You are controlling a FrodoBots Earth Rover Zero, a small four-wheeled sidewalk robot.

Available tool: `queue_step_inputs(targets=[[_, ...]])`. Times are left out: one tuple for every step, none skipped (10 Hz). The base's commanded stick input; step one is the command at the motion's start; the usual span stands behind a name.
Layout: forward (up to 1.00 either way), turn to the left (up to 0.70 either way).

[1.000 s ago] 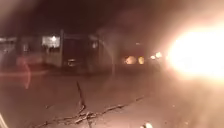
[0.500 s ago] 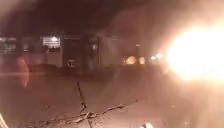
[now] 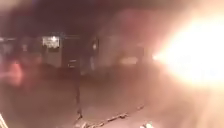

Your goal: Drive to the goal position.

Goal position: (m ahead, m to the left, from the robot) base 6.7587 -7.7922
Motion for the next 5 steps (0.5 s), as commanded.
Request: queue_step_inputs(targets=[[0.7, 0.0], [0.7, 0.0], [0.7, 0.0], [0.7, 0.0], [0.7, 0.0]])
